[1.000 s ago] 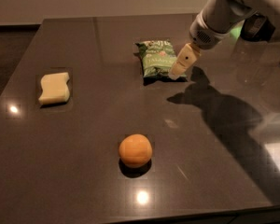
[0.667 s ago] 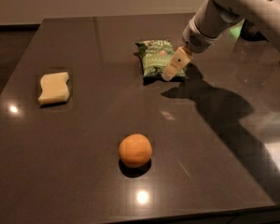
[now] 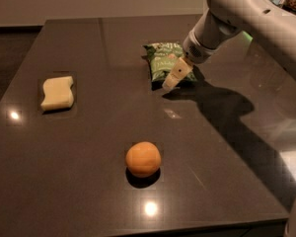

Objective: Pick green jalapeno chip bag

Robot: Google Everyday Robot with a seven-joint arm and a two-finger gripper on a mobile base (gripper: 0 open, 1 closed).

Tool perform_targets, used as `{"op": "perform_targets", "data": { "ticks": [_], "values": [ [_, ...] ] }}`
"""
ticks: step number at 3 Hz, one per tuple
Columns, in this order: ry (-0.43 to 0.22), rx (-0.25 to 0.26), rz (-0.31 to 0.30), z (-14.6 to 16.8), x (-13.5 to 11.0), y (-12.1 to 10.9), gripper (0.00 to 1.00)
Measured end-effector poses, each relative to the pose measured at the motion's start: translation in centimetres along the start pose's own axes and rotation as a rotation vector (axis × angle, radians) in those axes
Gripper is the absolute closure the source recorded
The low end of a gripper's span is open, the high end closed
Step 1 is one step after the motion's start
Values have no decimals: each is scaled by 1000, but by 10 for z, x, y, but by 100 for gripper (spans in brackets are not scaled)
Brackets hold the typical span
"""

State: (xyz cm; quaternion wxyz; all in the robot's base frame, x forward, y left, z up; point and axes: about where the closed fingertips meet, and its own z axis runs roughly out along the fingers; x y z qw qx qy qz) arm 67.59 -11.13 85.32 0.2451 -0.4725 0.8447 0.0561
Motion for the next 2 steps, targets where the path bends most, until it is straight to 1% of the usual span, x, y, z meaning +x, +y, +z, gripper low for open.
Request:
{"op": "perform_targets", "data": {
  "ticks": [1, 2],
  "values": [
    [-15, -4, -1, 8, -1, -3, 23],
    [-31, -11, 2, 8, -2, -5, 46]
  ]
}}
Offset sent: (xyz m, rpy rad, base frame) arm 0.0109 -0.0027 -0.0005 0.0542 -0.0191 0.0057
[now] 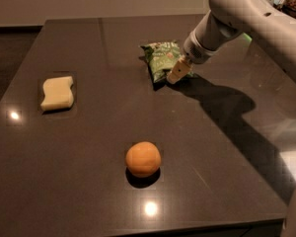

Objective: Pick green jalapeno chip bag

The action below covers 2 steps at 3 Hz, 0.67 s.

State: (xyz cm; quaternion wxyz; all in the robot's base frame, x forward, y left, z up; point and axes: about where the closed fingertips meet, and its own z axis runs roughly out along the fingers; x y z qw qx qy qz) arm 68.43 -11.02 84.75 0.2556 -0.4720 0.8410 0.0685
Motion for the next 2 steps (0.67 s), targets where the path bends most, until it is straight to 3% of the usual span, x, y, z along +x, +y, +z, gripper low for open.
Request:
{"op": "perform_targets", "data": {
  "ticks": [2],
  "values": [
    [-57, -41, -33, -20, -20, 9, 93]
  ]
}}
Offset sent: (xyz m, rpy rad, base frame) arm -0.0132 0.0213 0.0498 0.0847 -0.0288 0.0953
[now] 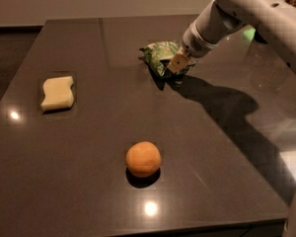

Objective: Pick green jalapeno chip bag

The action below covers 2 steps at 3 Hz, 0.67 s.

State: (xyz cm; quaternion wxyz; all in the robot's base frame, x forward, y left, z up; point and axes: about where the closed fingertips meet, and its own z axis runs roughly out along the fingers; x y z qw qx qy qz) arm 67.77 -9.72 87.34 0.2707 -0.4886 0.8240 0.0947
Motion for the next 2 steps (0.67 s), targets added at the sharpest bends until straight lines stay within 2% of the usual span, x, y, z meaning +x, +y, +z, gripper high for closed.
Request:
{"op": "perform_targets", "data": {
  "ticks": [1, 2],
  "values": [
    [-43, -19, -44, -16, -20, 10, 100],
    [-107, -39, -109, -41, -47, 25, 100]
  ]
}}
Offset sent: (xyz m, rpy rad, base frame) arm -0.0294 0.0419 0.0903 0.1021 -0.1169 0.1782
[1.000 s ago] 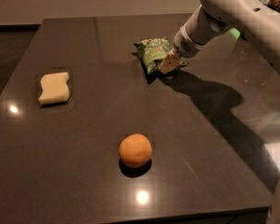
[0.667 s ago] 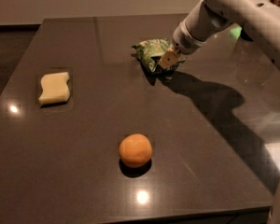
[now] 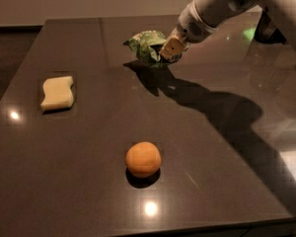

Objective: Pick green jalapeno chip bag

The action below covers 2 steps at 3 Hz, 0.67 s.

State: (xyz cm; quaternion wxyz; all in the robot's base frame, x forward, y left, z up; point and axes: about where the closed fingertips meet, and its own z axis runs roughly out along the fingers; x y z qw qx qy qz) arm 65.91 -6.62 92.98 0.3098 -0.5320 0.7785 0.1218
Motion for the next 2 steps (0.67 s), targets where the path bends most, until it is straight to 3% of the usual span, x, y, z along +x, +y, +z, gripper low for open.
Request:
{"op": "perform_targets", "data": {
  "ticks": [1, 2],
  "values": [
    [-58, -10, -76, -26, -31, 14, 100],
    [-59, -10, -80, -26, -32, 15, 100]
  ]
}}
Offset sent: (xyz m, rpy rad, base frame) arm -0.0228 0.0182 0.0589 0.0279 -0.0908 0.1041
